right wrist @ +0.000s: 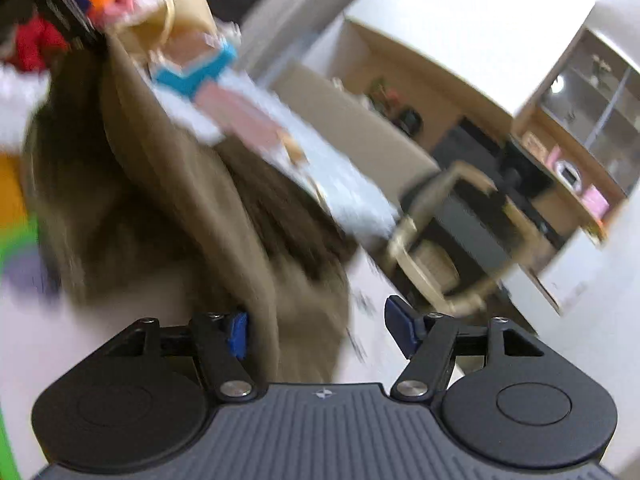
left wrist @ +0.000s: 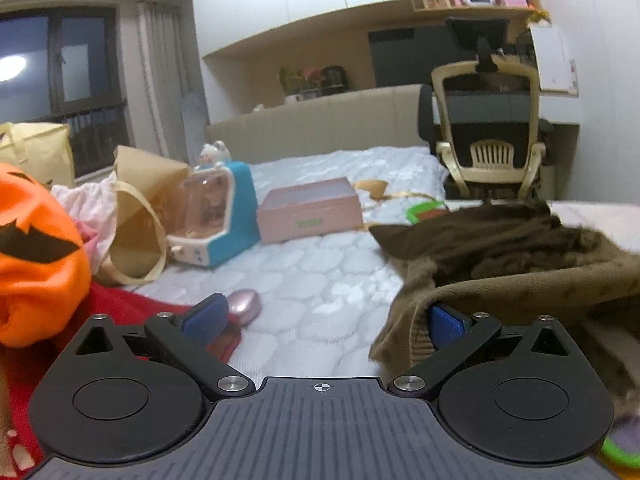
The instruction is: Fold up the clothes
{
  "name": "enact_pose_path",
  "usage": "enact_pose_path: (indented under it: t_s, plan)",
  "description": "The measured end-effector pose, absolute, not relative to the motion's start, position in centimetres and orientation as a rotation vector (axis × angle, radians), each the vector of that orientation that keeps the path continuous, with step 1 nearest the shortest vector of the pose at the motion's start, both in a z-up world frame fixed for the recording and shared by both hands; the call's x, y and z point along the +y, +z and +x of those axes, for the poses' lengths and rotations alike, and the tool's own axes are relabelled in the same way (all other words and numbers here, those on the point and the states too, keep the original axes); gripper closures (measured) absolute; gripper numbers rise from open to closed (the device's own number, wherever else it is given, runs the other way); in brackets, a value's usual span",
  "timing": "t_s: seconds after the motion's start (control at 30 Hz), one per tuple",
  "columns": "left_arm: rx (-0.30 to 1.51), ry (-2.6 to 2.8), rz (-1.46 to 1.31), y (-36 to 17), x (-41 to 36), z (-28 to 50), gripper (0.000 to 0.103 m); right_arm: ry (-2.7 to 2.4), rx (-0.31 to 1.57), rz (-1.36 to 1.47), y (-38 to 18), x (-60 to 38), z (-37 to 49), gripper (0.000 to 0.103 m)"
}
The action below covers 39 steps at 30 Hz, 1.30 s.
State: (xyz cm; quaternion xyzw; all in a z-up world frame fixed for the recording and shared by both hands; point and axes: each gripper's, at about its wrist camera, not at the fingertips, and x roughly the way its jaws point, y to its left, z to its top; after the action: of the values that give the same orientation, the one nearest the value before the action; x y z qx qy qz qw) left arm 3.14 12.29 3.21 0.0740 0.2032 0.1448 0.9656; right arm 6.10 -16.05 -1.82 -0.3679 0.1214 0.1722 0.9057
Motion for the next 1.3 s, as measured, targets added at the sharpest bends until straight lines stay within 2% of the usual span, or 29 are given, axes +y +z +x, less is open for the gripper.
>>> enact_pose_path:
  t_s: [0.17, 0.3, 0.43, 0.53, 0.77, 1.07, 1.13, 1.3]
  plan:
    - [0.493, 0.261, 0.157, 0.8, 12.5, 1.7, 0.001, 0.218, 0.336, -0.764, -5.2, -20.9, 5.6, 0.037]
    - [0.585, 0.224, 0.231, -1.5, 12.1, 2.0, 0.001, 0.172, 0.346, -0.694, -4.6, -22.2, 7.2, 0.038]
    - [0.477, 0.271, 0.249, 2.6, 12.7, 1.1, 0.001, 0.185, 0.208, -0.558, 2.8, -23.5, 6.1, 0.037]
    - [0.409, 0.275, 0.257, 5.3, 12.9, -0.1, 0.001, 0.197, 0.160, -0.548, 5.6, -24.4, 5.1, 0.035]
    - [0.504, 0.280, 0.261, 3.6, 13.9, -1.4, 0.000, 0.209, 0.269, -0.593, 1.8, -25.4, 4.3, 0.035]
    - [0.401, 0.366, 0.176, 6.5, 15.8, -0.9, 0.001, 0.179, 0.060, -0.563, 6.8, -24.0, 4.8, 0.035]
    - [0.414, 0.350, 0.173, 6.3, 15.8, -1.1, 0.001, 0.178, 0.074, -0.568, 6.3, -24.2, 4.4, 0.033]
    - [0.484, 0.296, 0.174, 4.2, 15.5, -1.6, 0.001, 0.147, 0.303, -0.577, 1.3, -27.3, 4.0, 0.031]
